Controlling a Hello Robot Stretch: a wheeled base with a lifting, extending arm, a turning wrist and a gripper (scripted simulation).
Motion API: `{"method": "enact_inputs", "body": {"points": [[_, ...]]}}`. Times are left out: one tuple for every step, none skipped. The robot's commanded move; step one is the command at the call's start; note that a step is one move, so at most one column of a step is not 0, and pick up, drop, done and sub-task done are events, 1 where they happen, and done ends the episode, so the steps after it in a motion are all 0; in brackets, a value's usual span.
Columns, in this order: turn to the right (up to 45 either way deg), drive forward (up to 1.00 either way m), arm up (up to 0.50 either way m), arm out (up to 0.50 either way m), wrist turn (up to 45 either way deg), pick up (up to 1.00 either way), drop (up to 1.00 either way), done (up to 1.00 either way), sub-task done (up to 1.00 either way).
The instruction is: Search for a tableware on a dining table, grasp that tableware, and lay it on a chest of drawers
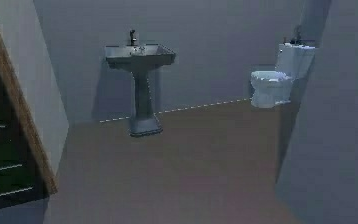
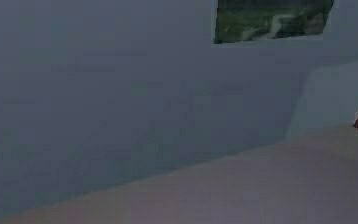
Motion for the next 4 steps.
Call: {"method": "enact_inputs", "body": {"points": [[-45.0, 0.00, 0.00, 0.00, 0.0, 0.00, 0.00, 0.00, 0.00], [-9.0, 0.00, 0.00, 0.00, 0.0, 0.00, 0.00, 0.00, 0.00], [0.0, 0.45, 0.00, 0.00, 0.0, 0.00, 0.00, 0.00, 0.00], [-39.0, 0.00, 0.00, 0.00, 0.0, 0.00, 0.00, 0.00, 0.00]]}}
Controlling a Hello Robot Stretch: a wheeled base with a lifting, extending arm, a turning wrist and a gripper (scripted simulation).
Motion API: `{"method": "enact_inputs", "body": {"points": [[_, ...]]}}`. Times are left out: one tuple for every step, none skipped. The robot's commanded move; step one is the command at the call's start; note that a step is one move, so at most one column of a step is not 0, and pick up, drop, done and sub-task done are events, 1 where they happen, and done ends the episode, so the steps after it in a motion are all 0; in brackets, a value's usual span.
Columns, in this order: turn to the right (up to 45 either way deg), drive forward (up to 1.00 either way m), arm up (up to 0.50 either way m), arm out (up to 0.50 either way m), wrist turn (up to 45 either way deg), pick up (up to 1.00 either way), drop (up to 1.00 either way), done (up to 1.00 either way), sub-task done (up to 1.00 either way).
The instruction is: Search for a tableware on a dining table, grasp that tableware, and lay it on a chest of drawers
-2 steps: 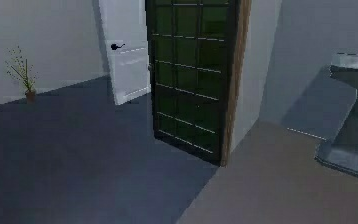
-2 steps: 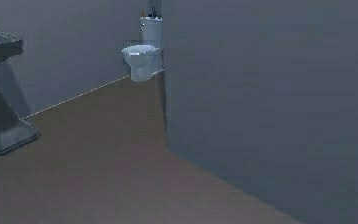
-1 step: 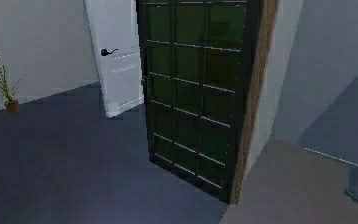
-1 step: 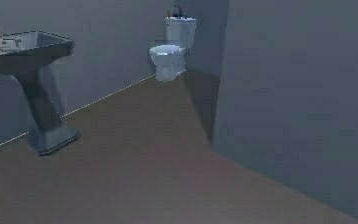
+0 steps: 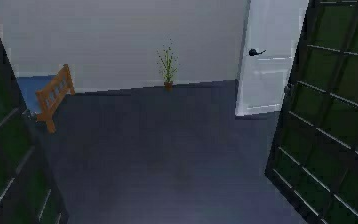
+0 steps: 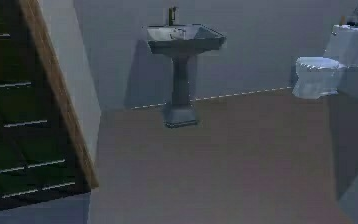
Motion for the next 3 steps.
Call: {"method": "enact_inputs", "body": {"points": [[0.0, 1.00, 0.00, 0.00, 0.0, 0.00, 0.00, 0.00, 0.00], [0.0, 0.65, 0.00, 0.00, 0.0, 0.00, 0.00, 0.00, 0.00], [15.0, 0.00, 0.00, 0.00, 0.0, 0.00, 0.00, 0.00, 0.00]]}}
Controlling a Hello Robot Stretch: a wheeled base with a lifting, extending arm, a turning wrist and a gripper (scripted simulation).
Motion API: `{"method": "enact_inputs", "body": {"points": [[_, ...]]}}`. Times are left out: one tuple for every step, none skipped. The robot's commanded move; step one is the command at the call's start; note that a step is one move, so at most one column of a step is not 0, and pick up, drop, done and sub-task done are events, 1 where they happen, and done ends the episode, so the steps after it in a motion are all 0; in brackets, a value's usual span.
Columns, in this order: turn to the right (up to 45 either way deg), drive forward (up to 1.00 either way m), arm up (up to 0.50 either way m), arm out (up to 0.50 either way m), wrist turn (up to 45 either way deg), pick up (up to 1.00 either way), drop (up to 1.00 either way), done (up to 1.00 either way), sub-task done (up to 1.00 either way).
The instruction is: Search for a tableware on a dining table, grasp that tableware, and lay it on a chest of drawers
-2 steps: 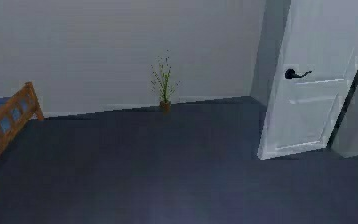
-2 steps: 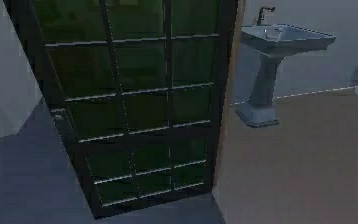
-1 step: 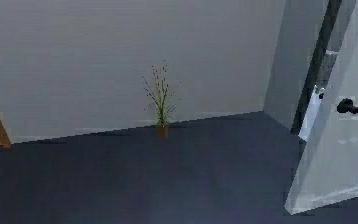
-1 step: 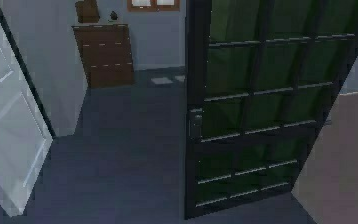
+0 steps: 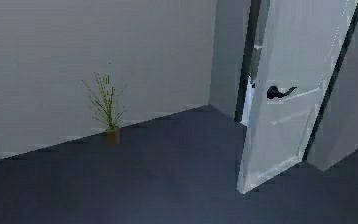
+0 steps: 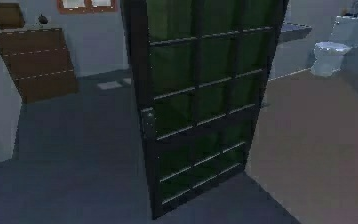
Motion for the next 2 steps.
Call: {"method": "enact_inputs", "body": {"points": [[0.0, 1.00, 0.00, 0.00, 0.0, 0.00, 0.00, 0.00, 0.00], [3.0, 0.00, 0.00, 0.00, 0.0, 0.00, 0.00, 0.00, 0.00]]}}
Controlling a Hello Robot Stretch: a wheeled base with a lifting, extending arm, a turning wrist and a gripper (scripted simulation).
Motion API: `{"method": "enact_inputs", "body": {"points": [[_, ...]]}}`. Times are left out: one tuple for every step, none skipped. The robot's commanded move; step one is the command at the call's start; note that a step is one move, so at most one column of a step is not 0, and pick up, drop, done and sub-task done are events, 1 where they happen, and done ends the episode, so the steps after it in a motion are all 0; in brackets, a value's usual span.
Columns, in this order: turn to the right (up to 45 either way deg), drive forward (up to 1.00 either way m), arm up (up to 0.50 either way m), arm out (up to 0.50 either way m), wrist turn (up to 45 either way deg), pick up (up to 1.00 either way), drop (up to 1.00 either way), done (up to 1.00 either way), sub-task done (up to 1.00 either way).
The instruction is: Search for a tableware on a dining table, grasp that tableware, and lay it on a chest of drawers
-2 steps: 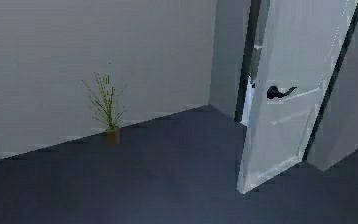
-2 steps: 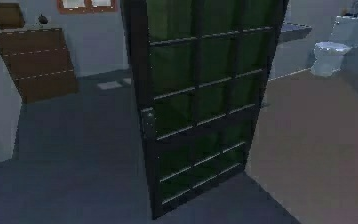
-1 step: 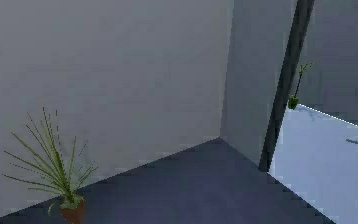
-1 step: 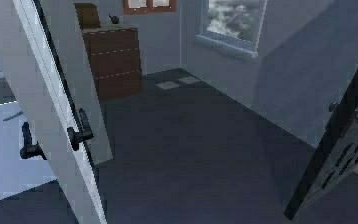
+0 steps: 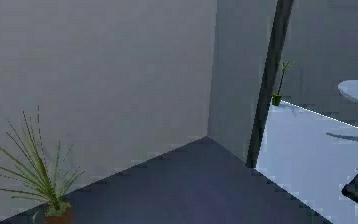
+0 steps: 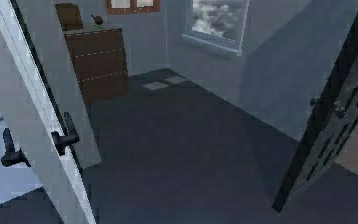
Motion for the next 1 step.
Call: {"method": "enact_inputs", "body": {"points": [[0.0, 0.35, 0.00, 0.00, 0.0, 0.00, 0.00, 0.00, 0.00]]}}
